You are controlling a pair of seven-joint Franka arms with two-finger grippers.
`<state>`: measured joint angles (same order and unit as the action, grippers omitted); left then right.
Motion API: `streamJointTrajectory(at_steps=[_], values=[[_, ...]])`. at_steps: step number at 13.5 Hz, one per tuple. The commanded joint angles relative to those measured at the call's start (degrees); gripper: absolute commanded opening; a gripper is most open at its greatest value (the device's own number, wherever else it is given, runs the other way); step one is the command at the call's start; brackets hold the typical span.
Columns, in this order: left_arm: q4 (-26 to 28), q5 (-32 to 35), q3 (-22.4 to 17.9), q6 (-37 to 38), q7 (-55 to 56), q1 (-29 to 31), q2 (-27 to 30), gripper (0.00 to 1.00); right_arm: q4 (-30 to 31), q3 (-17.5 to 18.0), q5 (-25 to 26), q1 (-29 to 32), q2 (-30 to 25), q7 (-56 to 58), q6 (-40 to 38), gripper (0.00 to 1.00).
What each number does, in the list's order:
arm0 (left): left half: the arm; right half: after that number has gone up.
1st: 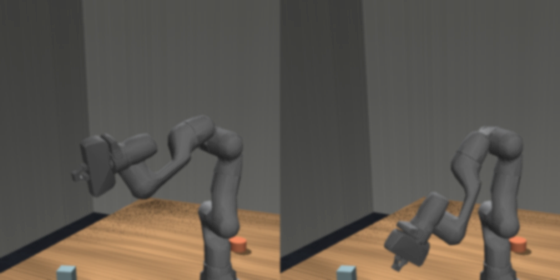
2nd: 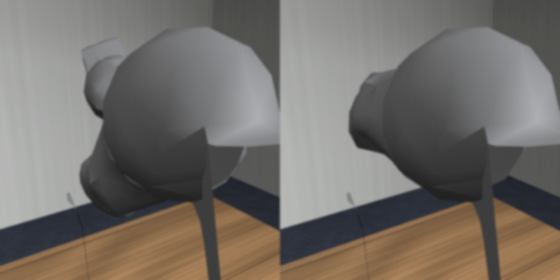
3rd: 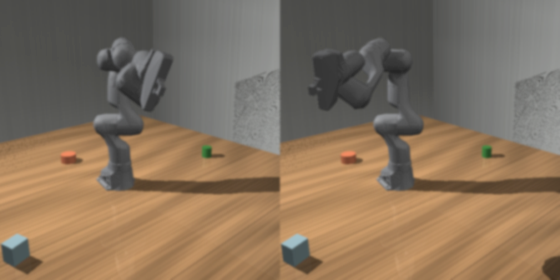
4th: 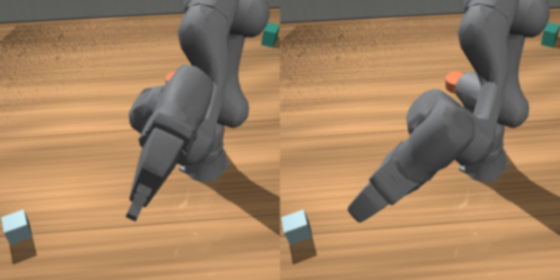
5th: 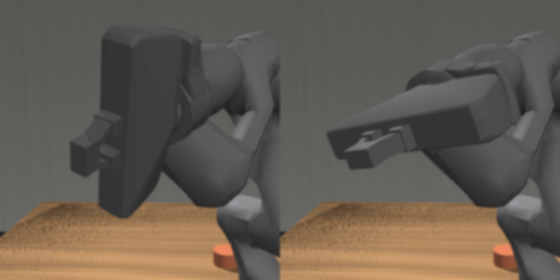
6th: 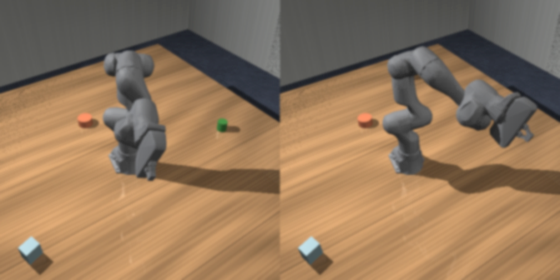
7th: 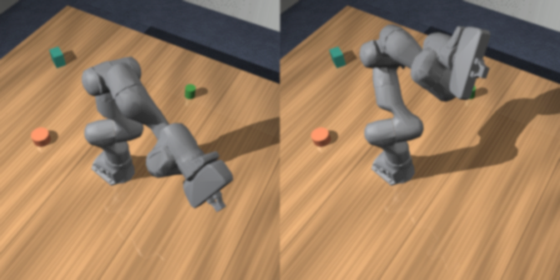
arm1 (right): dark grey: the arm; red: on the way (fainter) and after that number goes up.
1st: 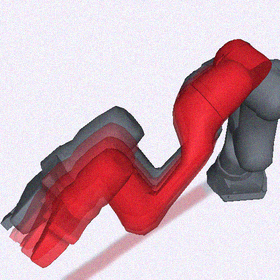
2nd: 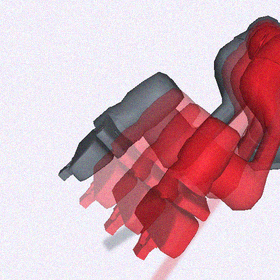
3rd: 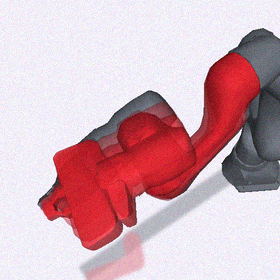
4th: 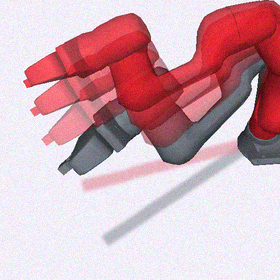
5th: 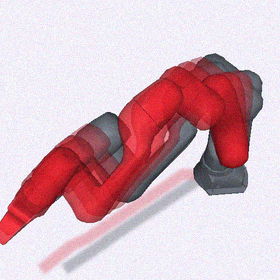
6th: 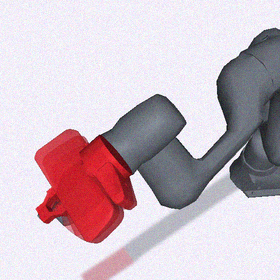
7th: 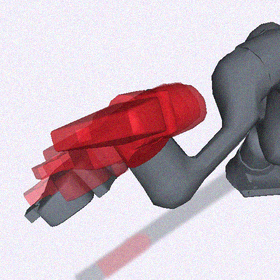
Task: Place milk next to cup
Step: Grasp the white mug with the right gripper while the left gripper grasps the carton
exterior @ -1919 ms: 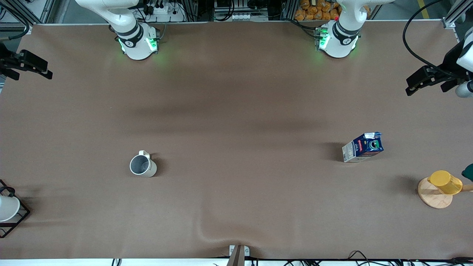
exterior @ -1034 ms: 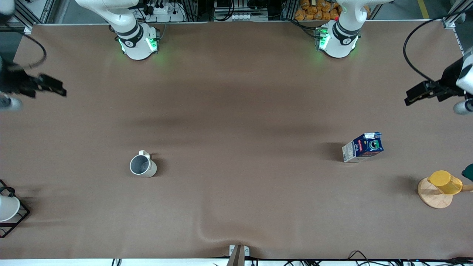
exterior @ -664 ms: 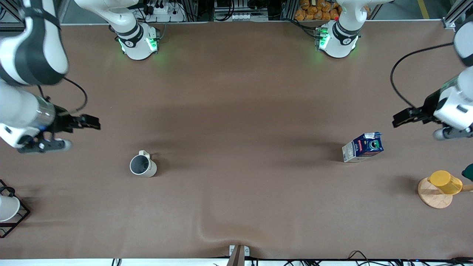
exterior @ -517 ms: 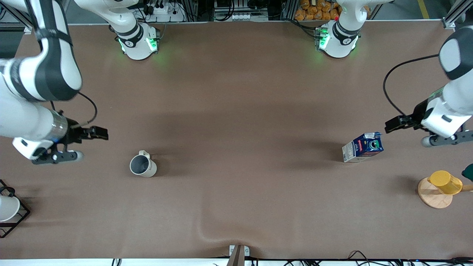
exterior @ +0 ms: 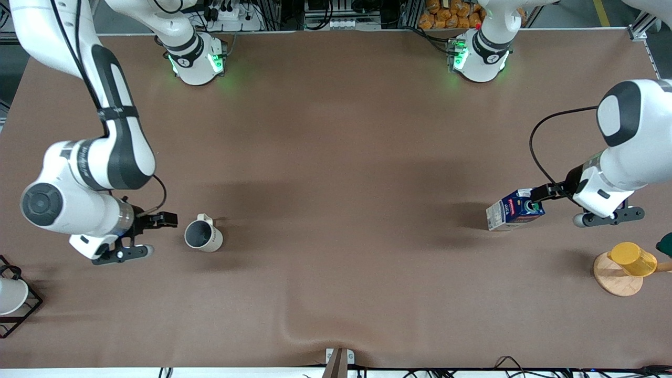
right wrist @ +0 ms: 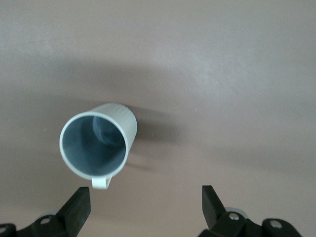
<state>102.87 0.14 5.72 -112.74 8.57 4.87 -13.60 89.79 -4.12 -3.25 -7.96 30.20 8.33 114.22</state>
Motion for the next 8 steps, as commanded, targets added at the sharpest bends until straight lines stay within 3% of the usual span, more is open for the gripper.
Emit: streamJointTrajectory(at_steps=[1,8], values=[[0.1,-0.9,0.3,-1.4,-1.1,0.4,-1.8,1.0,-1.6,0.3,-0.8,-1.0,3.2,3.3,3.0,1.0],[1.8,-0.8,0.6,-3.6,-0.3,0.1,-4.1,1.0,-1.0,0.5,-1.1,-2.9,6.0,5.3,7.1,1.0]])
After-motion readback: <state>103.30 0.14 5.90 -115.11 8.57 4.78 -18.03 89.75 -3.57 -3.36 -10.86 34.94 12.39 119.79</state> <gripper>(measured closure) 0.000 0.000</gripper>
